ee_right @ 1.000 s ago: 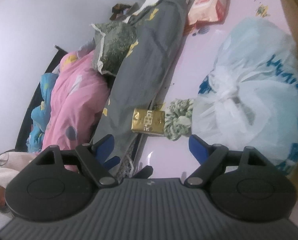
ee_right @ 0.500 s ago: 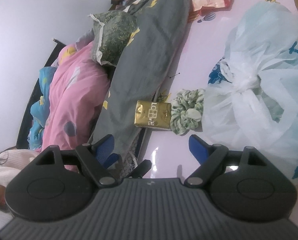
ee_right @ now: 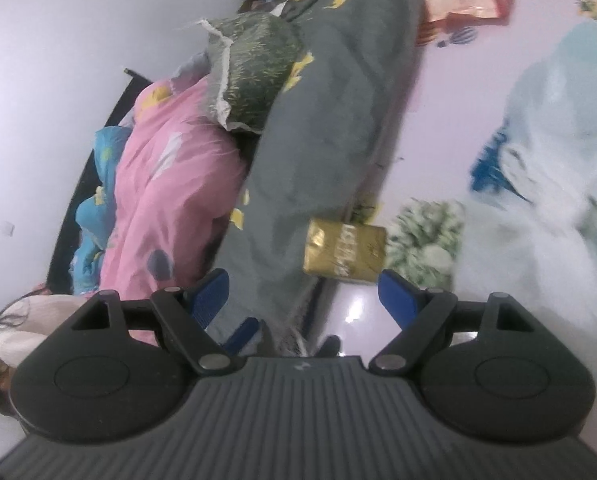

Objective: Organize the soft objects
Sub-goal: 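Lower the right tool onto the gold tea box and close on it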

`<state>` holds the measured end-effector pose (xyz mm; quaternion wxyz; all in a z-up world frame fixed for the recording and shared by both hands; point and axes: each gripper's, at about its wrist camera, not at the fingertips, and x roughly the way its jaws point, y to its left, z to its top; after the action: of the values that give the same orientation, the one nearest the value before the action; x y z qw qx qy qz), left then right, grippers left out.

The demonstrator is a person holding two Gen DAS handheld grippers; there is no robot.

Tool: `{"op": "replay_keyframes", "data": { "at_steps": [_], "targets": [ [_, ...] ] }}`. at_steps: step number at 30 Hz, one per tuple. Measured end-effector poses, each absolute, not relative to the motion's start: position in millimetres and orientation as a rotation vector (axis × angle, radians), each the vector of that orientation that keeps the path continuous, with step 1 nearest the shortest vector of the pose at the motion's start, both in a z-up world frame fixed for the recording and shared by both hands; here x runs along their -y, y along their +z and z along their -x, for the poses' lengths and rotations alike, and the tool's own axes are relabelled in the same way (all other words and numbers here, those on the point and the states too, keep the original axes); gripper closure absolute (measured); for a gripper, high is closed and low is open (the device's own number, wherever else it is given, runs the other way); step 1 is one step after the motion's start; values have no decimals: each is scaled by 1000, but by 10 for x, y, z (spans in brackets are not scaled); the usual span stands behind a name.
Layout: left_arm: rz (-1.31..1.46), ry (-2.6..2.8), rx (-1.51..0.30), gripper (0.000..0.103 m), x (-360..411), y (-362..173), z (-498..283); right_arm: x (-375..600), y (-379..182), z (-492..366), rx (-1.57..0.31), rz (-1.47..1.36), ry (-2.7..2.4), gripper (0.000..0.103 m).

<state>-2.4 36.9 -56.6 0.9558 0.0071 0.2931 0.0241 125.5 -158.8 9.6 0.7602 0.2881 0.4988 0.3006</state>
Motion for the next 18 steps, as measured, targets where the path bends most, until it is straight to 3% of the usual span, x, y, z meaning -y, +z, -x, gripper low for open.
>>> {"op": "replay_keyframes", "data": {
  "at_steps": [6,8,11,14,18],
  "targets": [
    [26,54,-568,24,-363,-627,-78,1345,-16,-1624,-1065,-628,711,25],
    [44,43,-581,37,-362,-663,-131,1271,-116,-1737,-1072,-627,716,31],
    [87,41,-610,46,-378,-734,-199,1168,-334,-1924,-1111,-638,703,44],
    [119,38,-617,49,-396,-776,-258,1121,-531,-2047,-1128,-662,694,51],
    [125,15,-628,50,-366,-821,-324,1046,-736,-2168,-1134,-675,692,52]
  ]
}}
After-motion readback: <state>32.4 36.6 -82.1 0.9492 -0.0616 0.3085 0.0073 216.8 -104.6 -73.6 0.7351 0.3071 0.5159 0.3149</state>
